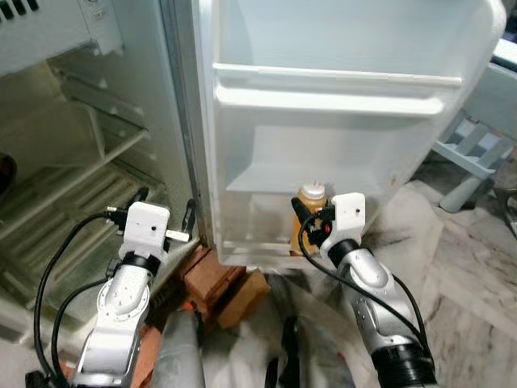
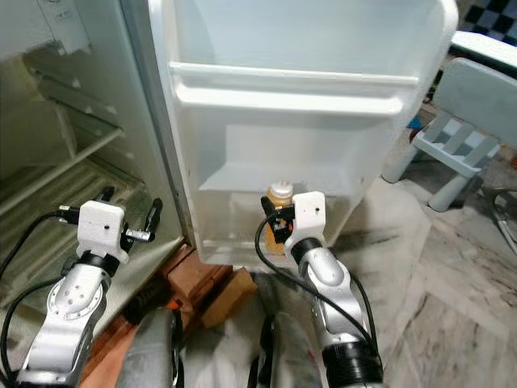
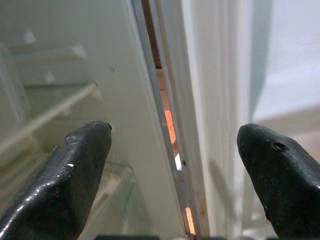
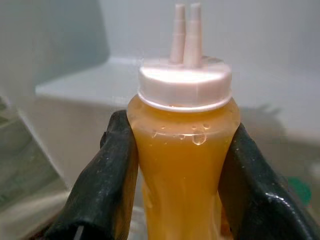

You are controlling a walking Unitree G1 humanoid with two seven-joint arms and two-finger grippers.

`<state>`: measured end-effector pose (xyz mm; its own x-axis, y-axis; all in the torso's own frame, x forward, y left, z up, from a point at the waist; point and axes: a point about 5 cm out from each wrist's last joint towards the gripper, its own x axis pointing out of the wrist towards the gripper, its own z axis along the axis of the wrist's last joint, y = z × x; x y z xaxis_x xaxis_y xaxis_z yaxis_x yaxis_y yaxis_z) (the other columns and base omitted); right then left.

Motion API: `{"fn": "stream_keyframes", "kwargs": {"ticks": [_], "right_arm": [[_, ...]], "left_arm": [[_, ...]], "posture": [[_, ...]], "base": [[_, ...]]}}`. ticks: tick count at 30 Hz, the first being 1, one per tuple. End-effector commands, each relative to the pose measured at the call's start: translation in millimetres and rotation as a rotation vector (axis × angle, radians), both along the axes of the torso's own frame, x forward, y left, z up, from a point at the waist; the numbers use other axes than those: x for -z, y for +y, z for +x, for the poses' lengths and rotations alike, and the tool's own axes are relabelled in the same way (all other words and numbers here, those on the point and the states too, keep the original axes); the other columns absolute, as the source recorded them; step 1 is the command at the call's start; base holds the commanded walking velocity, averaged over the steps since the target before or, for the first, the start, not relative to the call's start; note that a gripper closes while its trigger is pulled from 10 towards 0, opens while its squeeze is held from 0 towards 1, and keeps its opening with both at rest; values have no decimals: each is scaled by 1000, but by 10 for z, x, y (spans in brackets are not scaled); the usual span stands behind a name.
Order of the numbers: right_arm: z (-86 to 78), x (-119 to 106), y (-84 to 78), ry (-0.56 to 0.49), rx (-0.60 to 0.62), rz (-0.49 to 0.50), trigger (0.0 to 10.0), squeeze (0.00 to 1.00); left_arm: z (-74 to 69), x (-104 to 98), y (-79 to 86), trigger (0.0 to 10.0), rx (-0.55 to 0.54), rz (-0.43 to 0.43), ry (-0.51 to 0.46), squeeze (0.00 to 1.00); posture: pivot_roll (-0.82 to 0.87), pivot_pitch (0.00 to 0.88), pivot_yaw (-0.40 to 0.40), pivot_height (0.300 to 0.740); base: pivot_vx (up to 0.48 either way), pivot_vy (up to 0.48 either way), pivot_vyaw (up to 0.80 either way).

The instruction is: Restocking fridge

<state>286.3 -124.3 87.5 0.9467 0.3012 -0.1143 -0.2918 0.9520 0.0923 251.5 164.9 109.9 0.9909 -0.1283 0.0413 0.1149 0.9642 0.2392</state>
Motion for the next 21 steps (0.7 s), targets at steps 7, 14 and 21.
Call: {"fn": "stream_keyframes", "kwargs": {"ticks": [7, 14, 21], "right_arm": [[5, -38, -11, -16, -4, -3, 10000, 0], [23, -95, 43, -60, -46, -15, 10000, 0], [88, -193, 93, -142, -83, -61, 10000, 0]], "left_arm": [[-7, -16, -15, 10000, -1, 6, -14, 0], [-16, -51, 8, 10000, -24, 14, -31, 0], [-45, -80, 27, 10000, -9, 10, -37, 0]], "posture": [[101, 68, -73, 551], [108, 86, -67, 551], [117, 106, -61, 551]], "base": [[0, 0, 0], [0, 0, 0], [0, 0, 0]]}}
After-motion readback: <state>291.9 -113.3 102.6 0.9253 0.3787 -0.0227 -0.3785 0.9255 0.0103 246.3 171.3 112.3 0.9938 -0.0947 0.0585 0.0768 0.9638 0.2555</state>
